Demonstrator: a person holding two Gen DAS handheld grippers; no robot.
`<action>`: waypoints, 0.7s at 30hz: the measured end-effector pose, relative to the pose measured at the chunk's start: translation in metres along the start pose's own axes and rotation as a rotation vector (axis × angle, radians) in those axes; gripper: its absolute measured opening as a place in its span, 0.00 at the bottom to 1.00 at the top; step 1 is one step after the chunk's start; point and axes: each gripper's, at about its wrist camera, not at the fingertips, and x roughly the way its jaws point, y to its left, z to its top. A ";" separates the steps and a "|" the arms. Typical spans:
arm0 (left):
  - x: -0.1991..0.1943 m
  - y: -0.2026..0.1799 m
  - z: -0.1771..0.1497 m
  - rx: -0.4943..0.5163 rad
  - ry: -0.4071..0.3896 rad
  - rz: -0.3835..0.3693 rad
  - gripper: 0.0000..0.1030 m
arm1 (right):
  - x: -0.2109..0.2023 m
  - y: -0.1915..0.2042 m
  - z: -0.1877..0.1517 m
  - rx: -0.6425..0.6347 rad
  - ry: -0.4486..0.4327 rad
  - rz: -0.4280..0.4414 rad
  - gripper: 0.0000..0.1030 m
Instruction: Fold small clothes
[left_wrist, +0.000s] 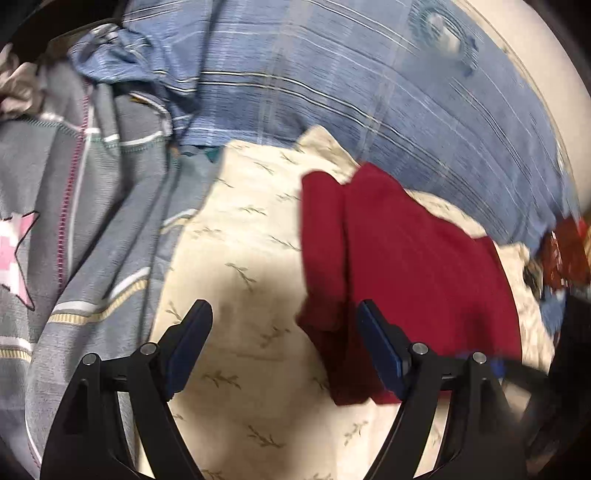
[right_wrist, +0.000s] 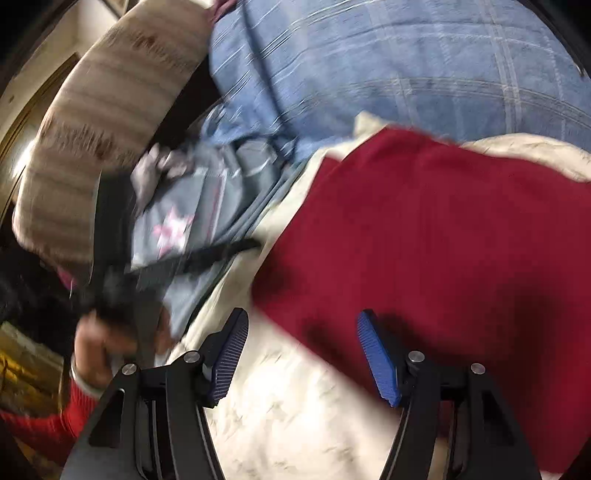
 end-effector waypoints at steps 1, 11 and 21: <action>0.000 0.000 0.001 -0.009 -0.008 0.005 0.78 | 0.010 0.010 -0.001 -0.051 0.011 -0.045 0.62; 0.003 -0.003 0.002 0.037 -0.028 0.056 0.78 | 0.052 0.009 0.012 -0.075 0.077 -0.036 0.63; 0.014 -0.006 0.000 0.061 -0.011 0.081 0.78 | 0.018 -0.048 0.068 0.120 -0.035 -0.059 0.67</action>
